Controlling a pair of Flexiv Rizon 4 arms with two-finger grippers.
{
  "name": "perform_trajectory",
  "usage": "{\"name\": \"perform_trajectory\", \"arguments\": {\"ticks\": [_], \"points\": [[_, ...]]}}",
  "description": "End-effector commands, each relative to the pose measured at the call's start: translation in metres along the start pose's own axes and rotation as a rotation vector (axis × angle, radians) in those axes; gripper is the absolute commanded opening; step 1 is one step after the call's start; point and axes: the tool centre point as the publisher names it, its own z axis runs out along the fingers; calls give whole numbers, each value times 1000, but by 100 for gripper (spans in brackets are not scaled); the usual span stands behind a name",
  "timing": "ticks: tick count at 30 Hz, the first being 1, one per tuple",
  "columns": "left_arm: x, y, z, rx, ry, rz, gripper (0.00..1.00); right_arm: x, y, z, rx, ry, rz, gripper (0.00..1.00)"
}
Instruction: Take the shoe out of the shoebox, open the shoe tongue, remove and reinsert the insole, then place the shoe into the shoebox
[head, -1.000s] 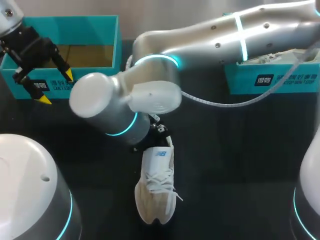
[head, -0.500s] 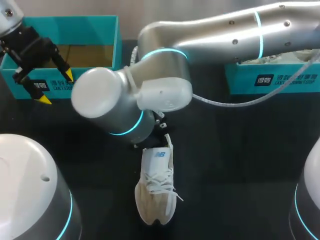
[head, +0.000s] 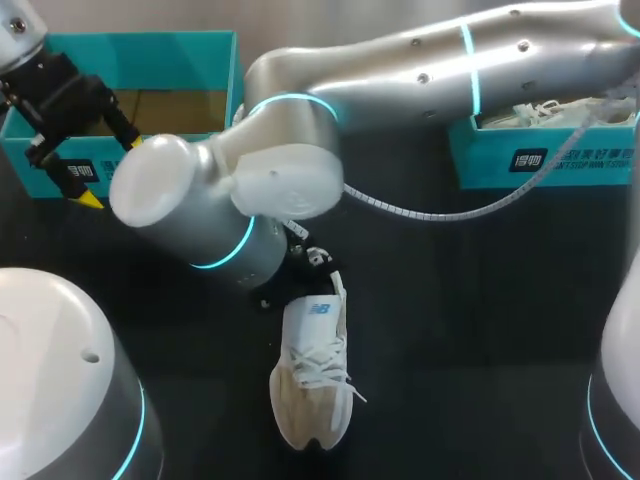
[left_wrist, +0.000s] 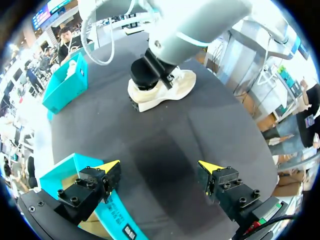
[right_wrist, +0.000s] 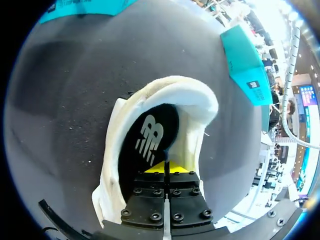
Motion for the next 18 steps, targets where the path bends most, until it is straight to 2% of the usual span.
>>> {"name": "perform_trajectory", "arguments": {"ticks": [1,5,8,10,12,18], "points": [[1,0,0,-2,1,0,100,5,-6,10,11,-120,490,0],[1,0,0,-2,1,0,100,-1,-2,31,37,-104,500,0],[1,0,0,-2,1,0,100,2,3,53,43,22,487,0],[1,0,0,-2,1,0,100,7,5,58,47,75,481,0],[1,0,0,-2,1,0,100,13,7,55,33,128,471,0],[1,0,0,-2,1,0,100,23,13,43,9,196,428,0]]}}
